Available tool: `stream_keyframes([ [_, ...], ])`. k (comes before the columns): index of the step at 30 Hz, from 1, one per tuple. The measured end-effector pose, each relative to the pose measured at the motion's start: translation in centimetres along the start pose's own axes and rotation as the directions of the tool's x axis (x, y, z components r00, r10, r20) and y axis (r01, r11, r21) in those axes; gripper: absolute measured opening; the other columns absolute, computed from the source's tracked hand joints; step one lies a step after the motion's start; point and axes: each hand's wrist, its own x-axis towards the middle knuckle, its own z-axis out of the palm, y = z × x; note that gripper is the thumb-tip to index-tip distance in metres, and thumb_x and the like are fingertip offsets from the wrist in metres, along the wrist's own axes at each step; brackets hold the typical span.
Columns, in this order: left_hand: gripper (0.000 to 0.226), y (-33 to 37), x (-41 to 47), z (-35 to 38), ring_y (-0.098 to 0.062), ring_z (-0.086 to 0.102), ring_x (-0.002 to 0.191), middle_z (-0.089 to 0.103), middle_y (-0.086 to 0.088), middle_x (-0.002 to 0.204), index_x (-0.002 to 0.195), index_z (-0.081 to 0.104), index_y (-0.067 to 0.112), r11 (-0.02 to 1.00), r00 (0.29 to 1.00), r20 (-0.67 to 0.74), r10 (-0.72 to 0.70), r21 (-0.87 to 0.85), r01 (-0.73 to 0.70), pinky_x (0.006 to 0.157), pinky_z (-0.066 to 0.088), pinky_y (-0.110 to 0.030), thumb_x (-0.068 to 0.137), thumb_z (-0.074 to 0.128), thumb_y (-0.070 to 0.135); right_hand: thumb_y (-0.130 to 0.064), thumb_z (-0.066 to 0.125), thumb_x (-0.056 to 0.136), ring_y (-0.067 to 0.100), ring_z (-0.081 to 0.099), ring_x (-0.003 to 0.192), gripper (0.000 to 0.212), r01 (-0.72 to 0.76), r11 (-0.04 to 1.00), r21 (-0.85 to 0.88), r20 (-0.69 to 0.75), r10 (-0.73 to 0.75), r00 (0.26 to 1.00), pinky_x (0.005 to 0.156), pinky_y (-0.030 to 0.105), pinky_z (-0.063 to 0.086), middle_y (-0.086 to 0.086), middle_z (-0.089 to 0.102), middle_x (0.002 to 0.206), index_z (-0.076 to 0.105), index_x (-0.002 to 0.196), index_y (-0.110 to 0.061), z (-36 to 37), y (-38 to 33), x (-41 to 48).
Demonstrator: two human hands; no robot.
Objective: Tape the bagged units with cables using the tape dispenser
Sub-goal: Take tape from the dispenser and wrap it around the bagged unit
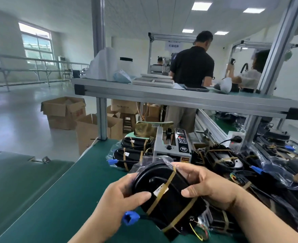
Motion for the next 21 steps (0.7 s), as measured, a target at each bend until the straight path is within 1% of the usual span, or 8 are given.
stream_keyframes([
  [3,0.022,-0.4,0.1,-2.8,-0.027,0.072,0.094,0.076,-0.011,0.099,0.095,0.077,0.022,0.996,0.969,-0.241,-0.051,-0.090,0.030,0.080,0.057,-0.033,0.074,0.077,0.027,-0.031,0.077,0.087,0.003,0.071,0.100,0.038,-0.097,0.948,-0.303,-0.341,-0.013,0.940,0.085,0.017,0.054,-0.012,0.076,0.107,0.066,0.123,-0.035,1.4,-0.5,3.5],
  [6,0.017,-1.0,1.6,-6.9,-0.021,0.070,0.072,0.075,-0.012,0.092,0.085,0.077,0.015,0.946,0.872,-0.444,-0.207,-0.319,0.062,0.061,0.054,-0.032,0.086,0.069,0.029,-0.060,0.067,0.083,0.002,0.069,0.090,0.049,-0.198,0.963,-0.183,-0.517,0.077,0.852,0.079,0.025,0.057,-0.012,0.073,0.102,0.061,0.125,-0.036,3.4,0.2,6.8],
  [8,0.023,-1.5,3.6,-9.9,-0.019,0.066,0.069,0.073,-0.011,0.097,0.100,0.074,0.012,0.910,0.808,-0.509,-0.297,-0.406,0.079,0.060,0.052,-0.031,0.096,0.058,0.028,-0.056,0.065,0.087,0.012,0.068,0.101,0.054,-0.194,0.981,-0.020,-0.500,0.158,0.851,0.082,0.037,0.061,-0.005,0.065,0.119,0.050,0.134,-0.034,5.3,1.2,9.2],
  [10,0.022,-2.0,6.2,-12.7,-0.020,0.065,0.074,0.071,-0.009,0.099,0.108,0.068,0.013,0.884,0.753,-0.551,-0.361,-0.460,0.087,0.066,0.051,-0.035,0.098,0.056,0.029,-0.043,0.070,0.090,0.016,0.070,0.101,0.064,-0.140,0.988,0.069,-0.467,0.156,0.871,0.075,0.037,0.063,-0.004,0.062,0.120,0.039,0.145,-0.034,6.9,1.9,12.2],
  [13,0.015,-3.0,10.7,-15.7,-0.020,0.063,0.074,0.069,-0.006,0.092,0.105,0.065,0.015,0.860,0.686,-0.589,-0.427,-0.498,0.108,0.065,0.051,-0.036,0.097,0.061,0.027,-0.035,0.071,0.092,0.014,0.068,0.106,0.073,-0.113,0.992,-0.062,-0.458,0.073,0.886,0.076,0.029,0.062,-0.007,0.053,0.136,0.030,0.152,-0.040,8.2,1.6,17.9],
  [16,0.013,-4.3,15.2,-18.2,-0.020,0.060,0.072,0.066,-0.005,0.084,0.098,0.064,0.016,0.847,0.632,-0.614,-0.473,-0.515,0.133,0.062,0.052,-0.035,0.096,0.064,0.028,-0.034,0.064,0.096,0.020,0.058,0.125,0.075,-0.210,0.954,-0.213,-0.463,0.091,0.882,0.097,0.026,0.052,0.002,0.041,0.155,0.021,0.158,-0.033,7.9,1.2,23.6],
  [18,0.016,-5.3,18.0,-19.5,-0.020,0.060,0.072,0.064,-0.006,0.081,0.095,0.064,0.014,0.840,0.614,-0.617,-0.493,-0.523,0.148,0.062,0.052,-0.034,0.095,0.065,0.030,-0.030,0.062,0.096,0.021,0.055,0.128,0.077,-0.250,0.939,-0.237,-0.461,0.118,0.880,0.094,0.025,0.049,0.007,0.041,0.156,0.019,0.159,-0.027,7.0,1.3,26.8],
  [21,0.020,-7.3,21.3,-20.9,-0.019,0.059,0.071,0.064,-0.004,0.077,0.088,0.064,0.014,0.833,0.593,-0.625,-0.507,-0.533,0.150,0.063,0.051,-0.033,0.094,0.066,0.033,-0.025,0.062,0.093,0.024,0.061,0.111,0.078,-0.294,0.916,-0.272,-0.470,0.140,0.871,0.083,0.031,0.053,0.010,0.053,0.143,0.021,0.159,-0.022,6.0,1.8,30.4],
])
